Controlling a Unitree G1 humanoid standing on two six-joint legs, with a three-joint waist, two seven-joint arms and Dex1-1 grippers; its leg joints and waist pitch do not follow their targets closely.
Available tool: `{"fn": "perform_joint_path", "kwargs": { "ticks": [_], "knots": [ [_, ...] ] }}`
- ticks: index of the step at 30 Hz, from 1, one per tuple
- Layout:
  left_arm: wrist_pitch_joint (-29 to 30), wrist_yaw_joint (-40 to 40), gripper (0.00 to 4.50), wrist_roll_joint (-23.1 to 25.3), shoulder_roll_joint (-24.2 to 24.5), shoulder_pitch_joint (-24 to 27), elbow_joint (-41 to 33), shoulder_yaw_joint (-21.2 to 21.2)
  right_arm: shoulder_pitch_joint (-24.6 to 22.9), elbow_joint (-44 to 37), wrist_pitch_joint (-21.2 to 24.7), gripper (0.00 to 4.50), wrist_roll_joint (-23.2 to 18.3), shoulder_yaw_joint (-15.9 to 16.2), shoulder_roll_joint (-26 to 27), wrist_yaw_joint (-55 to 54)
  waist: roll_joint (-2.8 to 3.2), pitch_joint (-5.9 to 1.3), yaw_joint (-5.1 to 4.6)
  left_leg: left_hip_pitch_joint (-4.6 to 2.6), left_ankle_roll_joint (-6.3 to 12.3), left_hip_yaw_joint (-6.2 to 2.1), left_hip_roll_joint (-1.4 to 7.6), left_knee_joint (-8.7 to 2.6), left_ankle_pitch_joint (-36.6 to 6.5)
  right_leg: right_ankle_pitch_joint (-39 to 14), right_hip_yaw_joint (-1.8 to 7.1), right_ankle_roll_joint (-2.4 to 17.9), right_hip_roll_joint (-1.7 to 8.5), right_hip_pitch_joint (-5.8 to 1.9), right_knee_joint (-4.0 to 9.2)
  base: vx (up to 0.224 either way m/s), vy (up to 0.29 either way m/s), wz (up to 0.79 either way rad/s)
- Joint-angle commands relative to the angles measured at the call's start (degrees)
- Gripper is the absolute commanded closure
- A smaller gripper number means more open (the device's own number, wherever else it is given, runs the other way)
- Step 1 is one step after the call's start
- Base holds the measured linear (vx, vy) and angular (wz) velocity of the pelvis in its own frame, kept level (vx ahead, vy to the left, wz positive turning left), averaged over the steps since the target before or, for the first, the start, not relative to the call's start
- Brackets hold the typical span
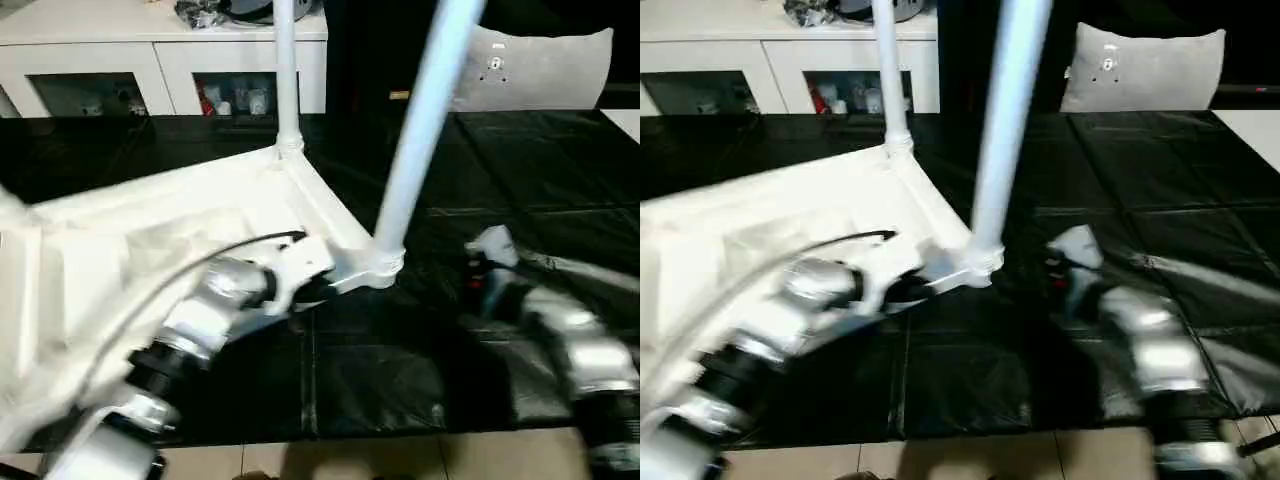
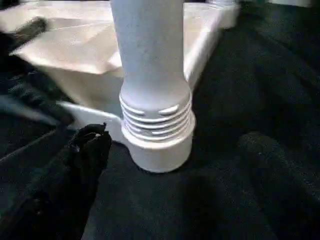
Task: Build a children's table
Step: Rotate leg to tighten
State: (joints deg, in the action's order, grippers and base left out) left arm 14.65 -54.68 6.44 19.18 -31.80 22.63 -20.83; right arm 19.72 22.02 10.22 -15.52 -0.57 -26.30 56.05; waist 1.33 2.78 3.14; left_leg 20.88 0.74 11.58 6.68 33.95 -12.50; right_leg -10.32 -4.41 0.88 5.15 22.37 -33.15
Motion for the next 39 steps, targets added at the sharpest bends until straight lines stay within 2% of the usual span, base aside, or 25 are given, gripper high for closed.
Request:
{"fn": "perform_joint_path", "kwargs": {
  "ticks": [1,3,4,5,6,8,9,11,13,15,19,28,34,36,39],
  "knots": [
    [-0.9,-3.8,4.50,2.2,1.2,0.9,1.7,-3.5,0.1,-1.9,0.9,0.04,-1.0,1.2,-0.1,2.9,-0.60,-3.07,0.46,-0.40,6.11,-3.34,7.17,-4.35,-8.6,-8.8,3.64,15.3,5.68,-2.49,3.26,0.000,0.000,0.00],
    [-3.7,-7.3,4.50,1.6,2.8,1.2,0.9,-4.7,0.0,-2.8,1.7,0.04,-1.3,2.4,-1.5,5.9,-0.54,-3.16,0.80,-0.53,6.13,-3.29,7.26,-4.27,-8.1,-7.8,3.49,16.0,5.67,-2.45,3.08,0.000,0.000,0.00],
    [-5.0,-10.1,4.50,1.0,4.0,1.4,0.2,-5.6,0.0,-3.4,2.3,0.04,-1.5,3.4,-2.4,8.3,-0.78,-3.19,0.99,-0.48,6.25,-3.20,7.35,-4.26,-7.8,-7.4,3.42,16.3,5.66,-2.54,3.00,0.000,0.000,0.00],
    [-6.6,-13.0,4.50,0.5,5.2,1.5,-0.5,-6.3,0.0,-3.9,1.9,0.04,-1.1,4.4,-3.1,9.9,-0.51,-3.27,1.57,-0.58,6.39,-3.18,7.52,-4.17,-6.9,-6.6,3.33,16.5,5.61,-2.50,2.68,0.000,0.000,0.00],
    [-6.8,-13.3,4.50,0.4,5.3,1.5,-0.5,-6.4,0.0,-3.9,1.8,0.04,-1.0,4.5,-3.1,10.0,-0.45,-3.27,1.64,-0.54,6.42,-3.05,7.53,-4.13,-6.4,-5.9,3.34,16.7,5.52,-2.42,2.49,0.000,0.000,0.00],
    [-7.9,-15.6,4.50,0.2,6.4,1.4,-0.8,-7.0,0.0,-4.0,1.4,0.04,-0.4,5.3,-3.5,10.8,-0.38,-3.29,2.43,-0.97,5.82,-2.86,7.60,-4.10,-6.3,-5.0,3.37,16.9,5.52,-2.08,2.33,0.000,0.000,0.00],
    [-8.9,-16.7,4.50,-0.1,6.9,1.2,-0.7,-7.3,-0.5,-4.8,1.5,0.04,-0.4,6.7,-4.1,13.0,-0.66,-3.25,2.52,-0.95,5.68,-2.79,7.59,-4.14,-6.5,-5.2,3.41,16.9,5.54,-2.08,2.34,0.000,0.000,0.00],
    [-10.3,-18.8,4.50,-0.7,7.3,0.9,-0.7,-7.5,-1.1,-5.7,1.6,0.04,-0.1,8.4,-4.4,15.2,-0.62,-3.19,3.16,-0.84,4.96,-2.87,7.64,-4.21,-7.9,-7.2,3.48,16.5,5.84,-2.25,2.47,0.000,0.000,0.00],
    [-10.5,-19.5,4.50,-0.8,7.4,0.8,-0.9,-7.6,-1.1,-5.6,1.8,0.04,0.0,8.7,-4.1,15.4,-0.58,-3.22,3.44,-0.92,4.05,-2.93,7.69,-4.28,-8.3,-8.2,3.53,16.1,5.90,-2.17,2.54,0.000,0.000,0.00],
    [-11.2,-20.7,4.50,-0.9,7.6,0.7,-1.1,-7.9,-1.0,-5.3,2.0,0.04,-0.1,9.1,-3.5,15.7,-0.47,-3.21,3.55,-0.87,3.41,-3.03,7.66,-4.38,-8.7,-8.6,3.51,16.0,5.88,-2.22,2.50,0.000,0.000,0.00],
    [-11.3,-22.0,4.50,-1.4,7.9,0.6,-1.5,-8.4,-0.9,-5.0,2.5,0.37,-0.8,9.5,-3.2,16.8,-0.56,-3.19,3.57,-0.94,2.27,-3.01,7.63,-4.42,-9.8,-9.5,3.61,15.8,5.97,-2.22,2.59,0.000,0.000,0.00],
    [-12.3,-22.5,4.50,-1.2,7.7,0.7,-0.9,-8.2,-0.1,-3.6,0.9,1.03,-0.7,9.4,-2.5,16.5,-0.54,-3.32,3.70,-0.87,2.29,-3.01,7.51,-4.23,-8.9,-8.6,3.55,16.0,5.94,-2.29,2.46,0.000,0.000,0.00],
    [-12.2,-22.3,4.50,-1.1,7.6,0.8,-0.8,-8.1,-0.4,-4.2,2.0,1.55,-1.2,9.5,-2.3,17.0,-0.55,-3.39,3.80,-0.79,2.94,-3.02,7.52,-4.12,-7.9,-7.5,3.51,16.2,5.94,-2.38,2.26,0.000,0.000,0.00],
    [-11.2,-21.7,4.50,-1.3,7.4,1.0,-0.9,-7.8,-1.0,-4.9,2.9,1.68,-1.7,9.6,-2.2,17.0,-0.56,-3.38,3.83,-0.77,3.03,-3.03,7.52,-4.10,-7.9,-7.9,3.51,16.1,5.96,-2.41,2.29,0.000,0.000,0.00],
    [-6.1,-18.6,4.50,-2.3,5.4,1.1,-1.4,-6.1,-1.9,-6.2,4.9,1.77,-2.6,8.7,-0.3,13.6,-0.57,-3.31,3.80,-0.85,2.63,-2.93,7.65,-4.17,-7.9,-8.3,3.62,16.2,5.98,-2.33,2.29,0.000,0.000,0.00]
  ]
}}
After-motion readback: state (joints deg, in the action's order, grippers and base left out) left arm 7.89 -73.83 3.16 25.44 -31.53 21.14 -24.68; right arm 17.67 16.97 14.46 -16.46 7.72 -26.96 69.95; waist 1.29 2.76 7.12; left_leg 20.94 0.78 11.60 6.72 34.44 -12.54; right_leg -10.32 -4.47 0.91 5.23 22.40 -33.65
